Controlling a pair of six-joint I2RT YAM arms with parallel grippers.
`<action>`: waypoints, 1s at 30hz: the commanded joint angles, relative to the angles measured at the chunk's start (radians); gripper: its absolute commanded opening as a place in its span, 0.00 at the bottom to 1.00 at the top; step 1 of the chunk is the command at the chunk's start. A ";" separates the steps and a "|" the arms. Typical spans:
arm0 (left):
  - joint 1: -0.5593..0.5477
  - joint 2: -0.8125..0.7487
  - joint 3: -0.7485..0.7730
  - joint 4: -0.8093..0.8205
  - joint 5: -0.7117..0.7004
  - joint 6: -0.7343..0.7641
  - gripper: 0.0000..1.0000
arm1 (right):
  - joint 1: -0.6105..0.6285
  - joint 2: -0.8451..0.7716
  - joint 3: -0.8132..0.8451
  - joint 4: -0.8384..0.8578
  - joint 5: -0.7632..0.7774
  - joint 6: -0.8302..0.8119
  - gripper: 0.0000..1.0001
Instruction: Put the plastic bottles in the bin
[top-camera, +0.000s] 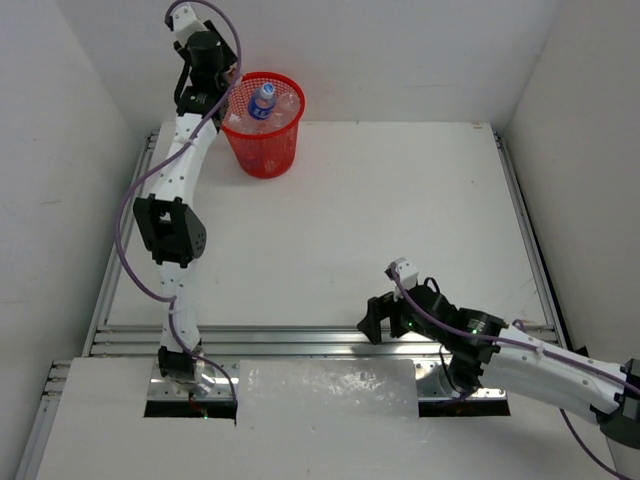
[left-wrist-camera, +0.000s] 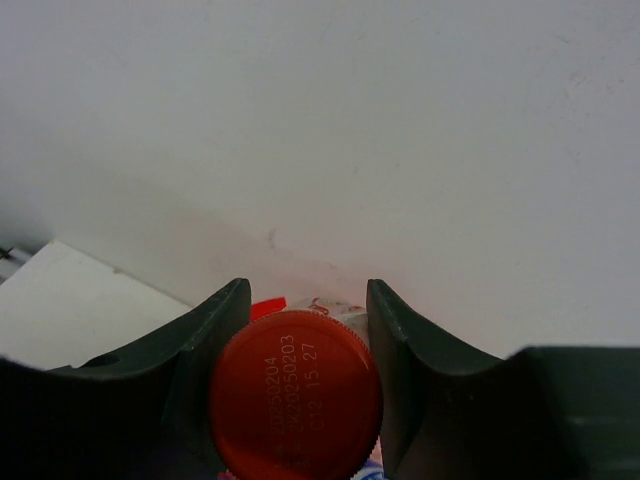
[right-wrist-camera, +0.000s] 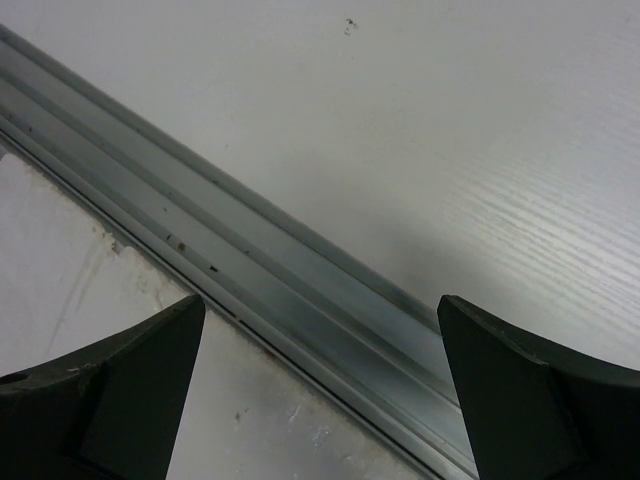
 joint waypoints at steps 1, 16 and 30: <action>0.013 0.023 0.071 0.125 0.073 0.023 0.38 | 0.004 0.013 -0.002 0.039 -0.037 0.037 0.99; 0.024 -0.062 -0.010 0.131 0.312 -0.009 1.00 | 0.004 0.197 0.096 0.067 -0.001 0.016 0.99; 0.024 -0.640 -0.582 -0.194 0.248 -0.116 1.00 | 0.003 0.064 0.263 -0.100 0.206 -0.079 0.99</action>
